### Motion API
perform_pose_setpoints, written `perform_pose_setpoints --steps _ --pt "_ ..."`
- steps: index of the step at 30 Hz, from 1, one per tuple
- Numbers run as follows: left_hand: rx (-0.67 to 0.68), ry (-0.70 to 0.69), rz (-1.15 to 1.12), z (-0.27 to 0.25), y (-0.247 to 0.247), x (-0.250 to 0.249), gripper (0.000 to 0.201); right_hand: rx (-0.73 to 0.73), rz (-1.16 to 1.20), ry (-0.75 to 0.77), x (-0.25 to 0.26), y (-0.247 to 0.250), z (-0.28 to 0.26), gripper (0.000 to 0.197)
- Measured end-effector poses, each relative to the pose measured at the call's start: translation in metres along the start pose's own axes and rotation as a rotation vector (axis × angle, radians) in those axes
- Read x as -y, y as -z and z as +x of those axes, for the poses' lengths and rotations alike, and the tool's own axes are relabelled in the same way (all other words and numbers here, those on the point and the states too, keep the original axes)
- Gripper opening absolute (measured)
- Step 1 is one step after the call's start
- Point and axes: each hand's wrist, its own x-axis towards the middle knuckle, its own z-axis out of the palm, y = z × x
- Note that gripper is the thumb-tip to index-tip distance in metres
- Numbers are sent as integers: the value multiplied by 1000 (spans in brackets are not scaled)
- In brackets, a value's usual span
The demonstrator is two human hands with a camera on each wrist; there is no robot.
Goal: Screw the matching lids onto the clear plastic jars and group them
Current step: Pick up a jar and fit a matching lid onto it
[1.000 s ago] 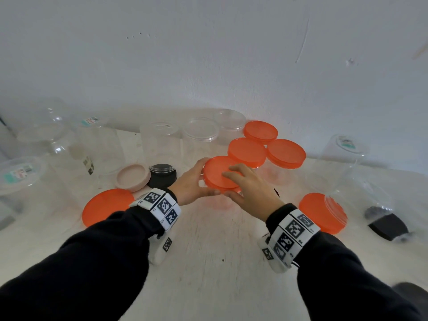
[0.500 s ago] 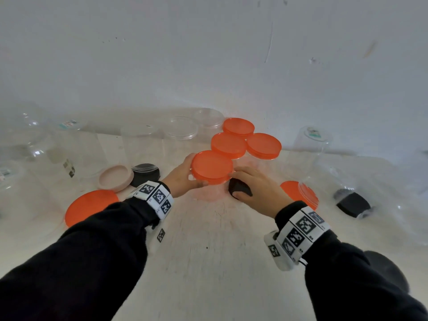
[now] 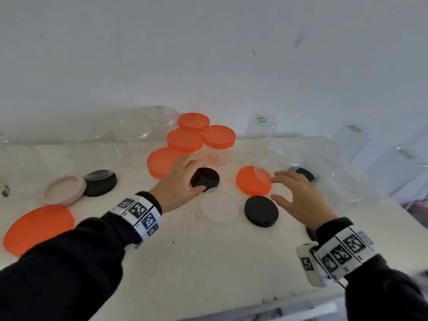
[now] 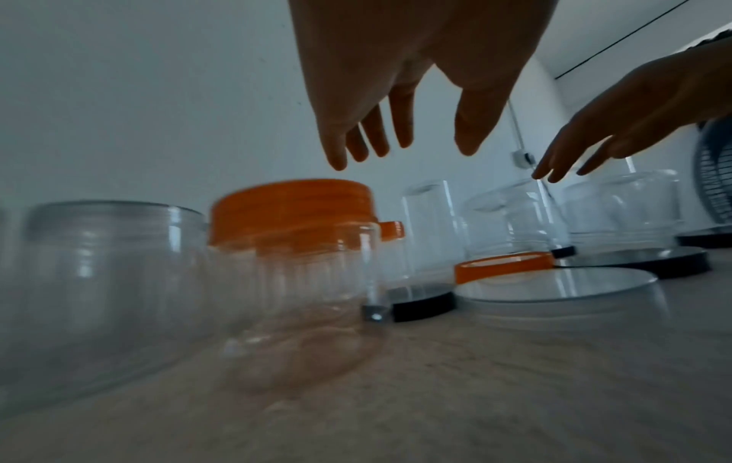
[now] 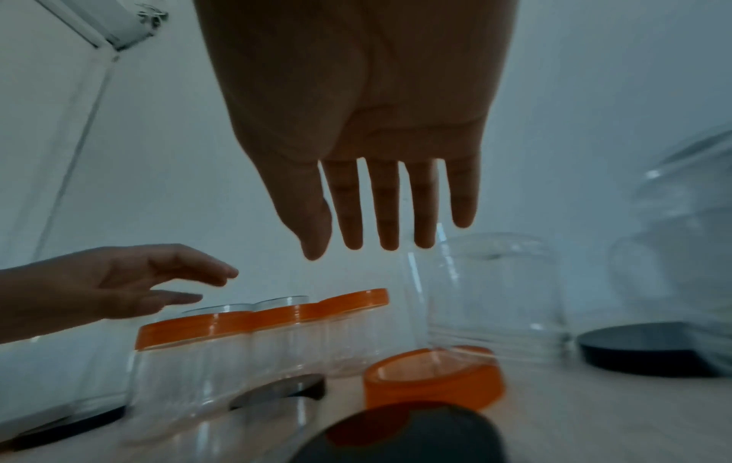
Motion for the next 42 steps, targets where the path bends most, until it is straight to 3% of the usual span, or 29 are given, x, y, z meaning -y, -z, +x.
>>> perform_pose_setpoints --steps 3,7,12,14,18,23,27,32,38,42 --pt "209 50 -28 16 -21 -9 84 -122 -41 -109 -23 9 -12 38" --pt "475 167 113 30 -45 -14 91 -240 -115 -308 -55 23 -27 48" --pt "660 175 299 36 -66 -20 92 -119 -123 -522 -91 25 -30 65" --pt "677 173 312 37 -69 -24 89 -69 -56 -556 -95 24 -28 62" --pt "706 151 320 40 -73 -32 86 -116 18 -563 -89 27 -26 46" --pt "729 101 330 44 -78 -42 85 -92 -17 -520 -76 26 -23 45" --pt "648 83 283 51 -76 -39 80 -89 -49 -494 -71 23 -21 44" --pt "501 194 335 70 -67 -10 69 -70 -68 -503 -72 23 -18 44" --pt "548 349 280 78 -66 4 69 -51 -86 -513 -73 22 -14 43" --pt "539 368 245 83 -67 1 65 -54 -64 -523 -74 22 -14 41"
